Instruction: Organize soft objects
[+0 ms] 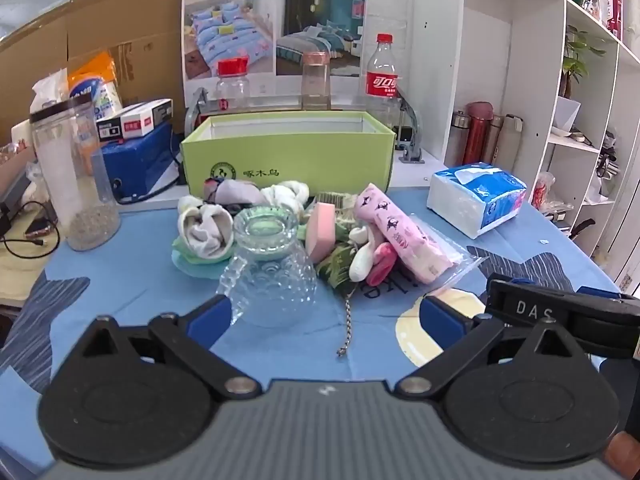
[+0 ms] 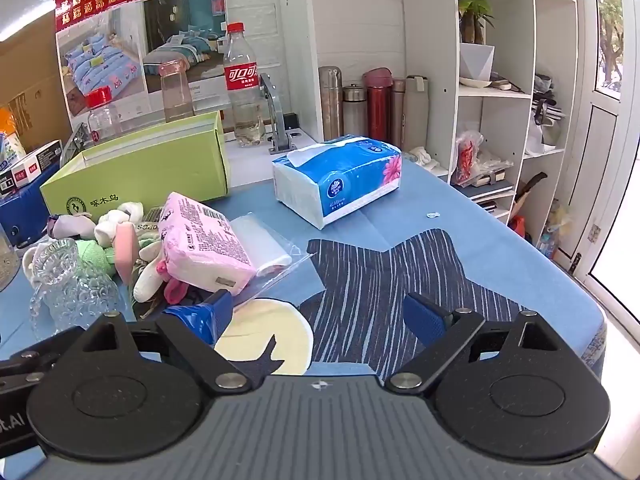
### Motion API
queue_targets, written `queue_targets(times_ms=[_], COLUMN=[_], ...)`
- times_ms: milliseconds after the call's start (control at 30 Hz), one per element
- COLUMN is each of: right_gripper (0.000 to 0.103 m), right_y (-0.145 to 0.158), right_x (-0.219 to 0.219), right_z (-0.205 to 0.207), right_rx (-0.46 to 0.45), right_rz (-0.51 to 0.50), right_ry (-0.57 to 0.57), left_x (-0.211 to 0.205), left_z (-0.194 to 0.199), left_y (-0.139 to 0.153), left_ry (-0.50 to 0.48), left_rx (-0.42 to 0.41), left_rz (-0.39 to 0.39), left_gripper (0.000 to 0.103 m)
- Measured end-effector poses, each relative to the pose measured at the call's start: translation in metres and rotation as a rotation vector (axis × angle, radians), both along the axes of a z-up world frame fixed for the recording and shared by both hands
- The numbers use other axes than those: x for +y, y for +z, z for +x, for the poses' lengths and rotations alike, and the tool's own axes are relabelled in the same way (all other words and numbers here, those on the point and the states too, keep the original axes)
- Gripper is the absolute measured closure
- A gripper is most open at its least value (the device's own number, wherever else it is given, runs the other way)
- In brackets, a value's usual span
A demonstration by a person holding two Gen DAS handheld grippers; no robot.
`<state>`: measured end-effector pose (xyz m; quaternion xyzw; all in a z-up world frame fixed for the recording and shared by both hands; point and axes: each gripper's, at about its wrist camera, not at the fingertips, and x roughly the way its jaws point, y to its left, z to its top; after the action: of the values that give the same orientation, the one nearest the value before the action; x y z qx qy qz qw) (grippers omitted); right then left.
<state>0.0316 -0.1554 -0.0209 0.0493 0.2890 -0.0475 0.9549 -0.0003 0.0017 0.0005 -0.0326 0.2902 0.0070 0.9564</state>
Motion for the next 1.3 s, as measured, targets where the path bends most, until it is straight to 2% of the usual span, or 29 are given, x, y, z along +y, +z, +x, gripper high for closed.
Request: queue_targets(times_ms=[200,700,933,1133,1300], right_gripper=[0.024,0.024,0.024,0.023,0.024], right_y=[0.001,0.0,0.004,0.002,0.001], right_x=[0.001,0.012,0.001,0.001,0.002], right_z=[0.002,0.004,-0.001,0.0,0.0], right_rx=[0.004,-0.004,-0.005,-0.002,0.0], right_rz=[0.003,0.001,0.015,0.016,0.016], right_ry=[-0.004,-0.008,0.01,0.016,0.015], left_x=[-0.005,-0.003,-0.003,-0.002,-0.006], left_z=[-0.004,0.0,0.001,0.0,-0.001], left_y=[-0.001,0.001,0.0,0.002,0.004], left_ry=[-0.001,-0.005,-0.002,-0.022,-0.02], left_rx=[-0.013,-0.001,0.005,0.006,-0.004], left_rz=[0.038,0.027,0.04,0.002,0.011], left_gripper=[0.004,0.004,0.004,0.004,0.004])
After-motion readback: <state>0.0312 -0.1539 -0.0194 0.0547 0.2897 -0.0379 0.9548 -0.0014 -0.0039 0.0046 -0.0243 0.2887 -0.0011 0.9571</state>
